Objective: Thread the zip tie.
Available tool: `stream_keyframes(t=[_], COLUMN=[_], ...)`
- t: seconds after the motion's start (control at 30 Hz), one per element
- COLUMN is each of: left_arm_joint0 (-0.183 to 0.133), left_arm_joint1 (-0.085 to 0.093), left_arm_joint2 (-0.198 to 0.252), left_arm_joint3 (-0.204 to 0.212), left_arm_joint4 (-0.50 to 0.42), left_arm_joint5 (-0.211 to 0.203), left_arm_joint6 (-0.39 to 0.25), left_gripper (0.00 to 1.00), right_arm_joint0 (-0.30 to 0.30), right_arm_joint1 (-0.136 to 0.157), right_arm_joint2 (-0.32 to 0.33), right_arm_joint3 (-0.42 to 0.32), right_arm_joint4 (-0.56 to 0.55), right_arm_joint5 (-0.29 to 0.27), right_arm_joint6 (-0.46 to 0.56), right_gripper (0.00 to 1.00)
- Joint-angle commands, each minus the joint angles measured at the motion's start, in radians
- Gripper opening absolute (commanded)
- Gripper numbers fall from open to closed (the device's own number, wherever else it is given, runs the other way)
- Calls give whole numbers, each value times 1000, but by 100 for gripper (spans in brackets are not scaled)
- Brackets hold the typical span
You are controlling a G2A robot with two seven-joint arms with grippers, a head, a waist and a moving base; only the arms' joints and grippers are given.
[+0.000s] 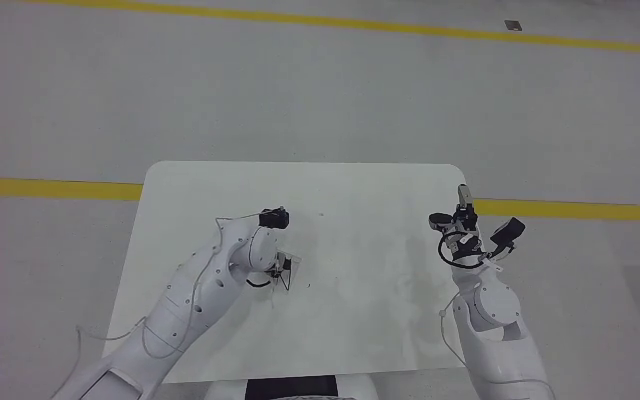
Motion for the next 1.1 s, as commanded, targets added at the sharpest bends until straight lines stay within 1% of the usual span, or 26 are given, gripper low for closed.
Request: stream_keyframes(t=[0.0,0.2,0.4,0.53,0.63,0.73,0.77,0.83,0.9,1.07], left_arm_joint0=[10,33,59,71,71,62,59,52,45,30], left_arm_joint1=[2,8,11,12,12,9,8,5,3,-3], left_arm_joint2=[-8,-27,-52,-61,-60,-51,-48,-41,-36,-28], left_arm_joint3=[-24,-77,-119,-134,-119,-94,-87,-72,-59,-28], left_arm_joint4=[6,35,49,51,50,41,37,30,28,21], left_arm_joint5=[0,0,0,0,0,0,0,0,0,0], left_arm_joint6=[-10,-34,-31,-33,-25,-13,-9,-2,0,10], left_gripper=[0,0,0,0,0,0,1,7,9,4], right_arm_joint0=[0,0,0,0,0,0,0,0,0,0], right_arm_joint1=[0,0,0,0,0,0,0,0,0,0], right_arm_joint2=[0,0,0,0,0,0,0,0,0,0], right_arm_joint3=[0,0,0,0,0,0,0,0,0,0], right_arm_joint4=[0,0,0,0,0,0,0,0,0,0], right_arm_joint5=[0,0,0,0,0,0,0,0,0,0], right_arm_joint6=[0,0,0,0,0,0,0,0,0,0], right_gripper=[100,100,100,100,100,100,100,100,100,100])
